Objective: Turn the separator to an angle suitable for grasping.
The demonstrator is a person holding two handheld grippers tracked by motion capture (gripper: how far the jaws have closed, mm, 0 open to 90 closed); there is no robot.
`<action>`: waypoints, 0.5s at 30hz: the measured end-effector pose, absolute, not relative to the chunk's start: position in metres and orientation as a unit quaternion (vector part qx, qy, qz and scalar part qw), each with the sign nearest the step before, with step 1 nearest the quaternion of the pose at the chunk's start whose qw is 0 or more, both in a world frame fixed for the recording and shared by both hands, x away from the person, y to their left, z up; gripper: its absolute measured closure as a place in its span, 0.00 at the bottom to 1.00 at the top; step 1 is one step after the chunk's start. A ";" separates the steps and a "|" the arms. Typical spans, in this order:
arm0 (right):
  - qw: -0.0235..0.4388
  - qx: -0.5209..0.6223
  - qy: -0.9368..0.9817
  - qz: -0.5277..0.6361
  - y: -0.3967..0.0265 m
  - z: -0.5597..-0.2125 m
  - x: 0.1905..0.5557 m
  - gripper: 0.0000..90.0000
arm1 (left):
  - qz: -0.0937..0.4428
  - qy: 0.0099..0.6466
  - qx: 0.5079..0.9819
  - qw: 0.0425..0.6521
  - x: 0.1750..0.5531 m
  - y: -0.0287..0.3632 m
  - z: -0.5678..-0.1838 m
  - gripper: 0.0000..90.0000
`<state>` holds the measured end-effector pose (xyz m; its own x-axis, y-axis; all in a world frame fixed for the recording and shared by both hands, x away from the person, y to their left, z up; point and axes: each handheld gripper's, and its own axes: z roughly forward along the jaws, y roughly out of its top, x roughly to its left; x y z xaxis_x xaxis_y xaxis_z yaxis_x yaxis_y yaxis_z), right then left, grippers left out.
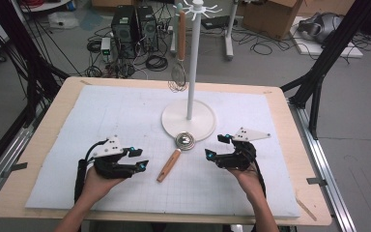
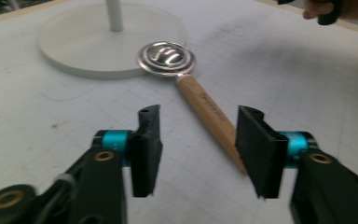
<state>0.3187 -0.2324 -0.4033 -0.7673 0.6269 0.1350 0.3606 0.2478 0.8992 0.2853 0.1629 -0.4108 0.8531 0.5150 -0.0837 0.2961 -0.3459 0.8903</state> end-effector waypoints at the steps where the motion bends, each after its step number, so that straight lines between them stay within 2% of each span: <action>1: 0.122 0.318 0.780 0.525 -0.232 -0.404 0.319 0.23 | 0.102 0.244 0.817 0.513 0.285 0.158 -0.413 0.64; 2: 0.125 0.319 0.781 0.522 -0.233 -0.405 0.319 0.23 | 0.099 0.242 0.818 0.513 0.284 0.155 -0.414 0.70; 9: 0.122 0.321 0.780 0.523 -0.234 -0.405 0.319 0.23 | 0.072 0.222 0.828 0.510 0.280 0.136 -0.423 0.94; 15: 0.128 0.321 0.779 0.523 -0.234 -0.405 0.319 0.23 | 0.063 0.223 0.832 0.503 0.279 0.124 -0.430 0.96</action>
